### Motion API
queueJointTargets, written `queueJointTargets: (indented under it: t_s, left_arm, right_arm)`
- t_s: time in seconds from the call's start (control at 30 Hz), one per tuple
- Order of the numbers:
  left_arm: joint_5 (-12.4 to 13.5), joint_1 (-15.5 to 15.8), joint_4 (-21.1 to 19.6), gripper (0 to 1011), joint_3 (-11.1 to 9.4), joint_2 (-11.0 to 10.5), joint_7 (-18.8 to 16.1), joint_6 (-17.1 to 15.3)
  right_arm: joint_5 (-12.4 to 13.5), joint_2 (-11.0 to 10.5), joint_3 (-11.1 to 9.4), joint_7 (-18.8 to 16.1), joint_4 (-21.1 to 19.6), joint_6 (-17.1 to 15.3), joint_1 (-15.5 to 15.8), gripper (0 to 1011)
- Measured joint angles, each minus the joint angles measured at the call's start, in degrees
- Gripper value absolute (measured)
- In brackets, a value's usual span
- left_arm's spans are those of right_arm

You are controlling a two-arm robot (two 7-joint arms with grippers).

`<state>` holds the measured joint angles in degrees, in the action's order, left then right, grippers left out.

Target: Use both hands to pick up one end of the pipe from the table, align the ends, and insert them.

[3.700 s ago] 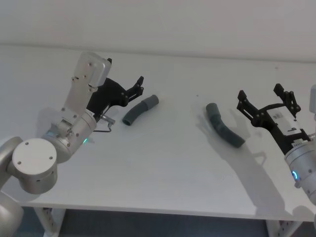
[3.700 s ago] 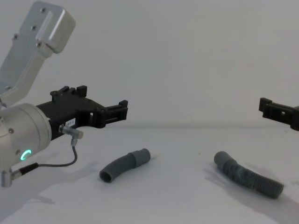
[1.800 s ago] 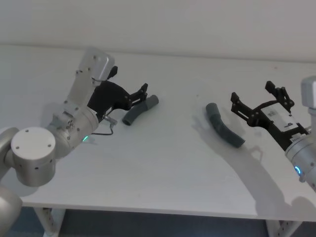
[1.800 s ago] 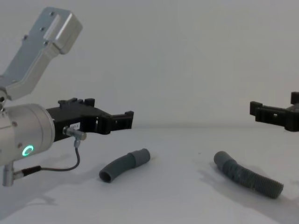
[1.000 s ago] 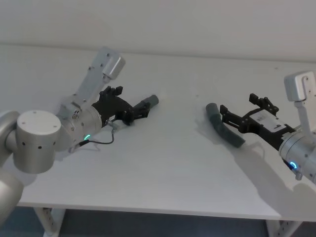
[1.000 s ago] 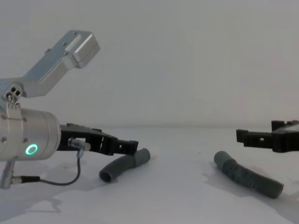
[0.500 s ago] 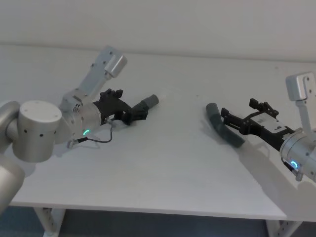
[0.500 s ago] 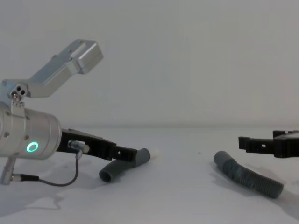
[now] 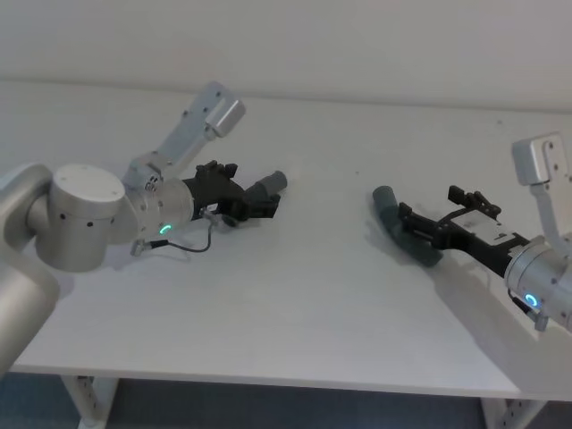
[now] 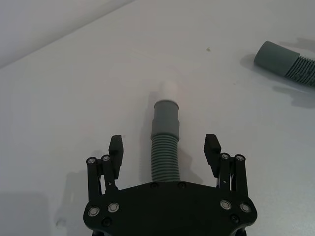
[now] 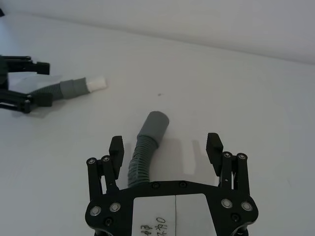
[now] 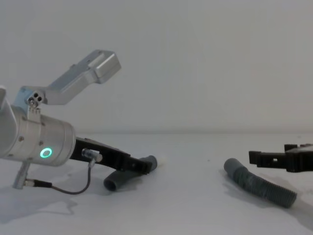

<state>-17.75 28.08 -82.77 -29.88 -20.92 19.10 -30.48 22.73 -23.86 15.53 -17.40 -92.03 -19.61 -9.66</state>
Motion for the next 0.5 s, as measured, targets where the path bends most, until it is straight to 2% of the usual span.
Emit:
queueJointTargets:
  t_s: [0.5]
  left_arm:
    - [1.21,2.40,3.97,1000,-1.28,1.02,2.89,1.30]
  right_arm:
    - [0.02,-0.24,2.42,-0.26,0.86,-1.03,-0.96,1001]
